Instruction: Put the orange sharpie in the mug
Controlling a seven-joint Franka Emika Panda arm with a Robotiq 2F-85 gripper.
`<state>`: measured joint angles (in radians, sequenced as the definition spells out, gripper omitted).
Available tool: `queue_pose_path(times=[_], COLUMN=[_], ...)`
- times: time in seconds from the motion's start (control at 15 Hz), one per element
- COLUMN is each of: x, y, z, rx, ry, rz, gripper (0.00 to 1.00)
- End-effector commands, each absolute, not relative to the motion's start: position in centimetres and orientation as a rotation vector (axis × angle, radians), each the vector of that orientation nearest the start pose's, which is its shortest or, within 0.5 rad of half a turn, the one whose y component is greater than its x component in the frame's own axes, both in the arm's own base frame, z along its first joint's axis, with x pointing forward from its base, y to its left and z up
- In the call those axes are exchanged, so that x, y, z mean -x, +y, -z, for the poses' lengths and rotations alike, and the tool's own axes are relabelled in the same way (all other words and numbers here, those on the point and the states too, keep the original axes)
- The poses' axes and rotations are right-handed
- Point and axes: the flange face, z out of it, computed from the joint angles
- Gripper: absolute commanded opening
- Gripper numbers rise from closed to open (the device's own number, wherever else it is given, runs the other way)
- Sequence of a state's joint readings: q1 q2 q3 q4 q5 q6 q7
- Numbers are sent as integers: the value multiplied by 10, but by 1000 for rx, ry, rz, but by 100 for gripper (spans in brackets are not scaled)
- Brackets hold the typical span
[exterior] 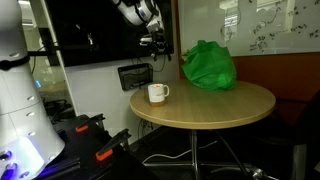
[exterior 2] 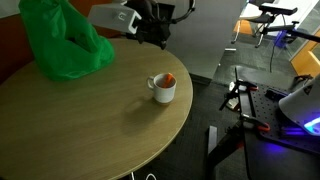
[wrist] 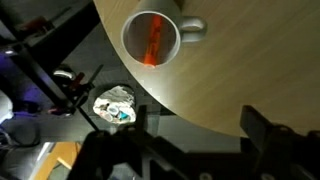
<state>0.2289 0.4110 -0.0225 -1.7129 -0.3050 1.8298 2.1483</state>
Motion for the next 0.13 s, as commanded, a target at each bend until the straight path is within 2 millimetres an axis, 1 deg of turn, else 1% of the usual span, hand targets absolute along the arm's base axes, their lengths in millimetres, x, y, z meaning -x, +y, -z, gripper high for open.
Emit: queue_pose_path(times=[0.0, 0.07], x=[-588, -582], y=[102, 104], z=[-348, -350], rx=[2187, 2203], ry=[2617, 2578], rz=[239, 264], gripper=[100, 100])
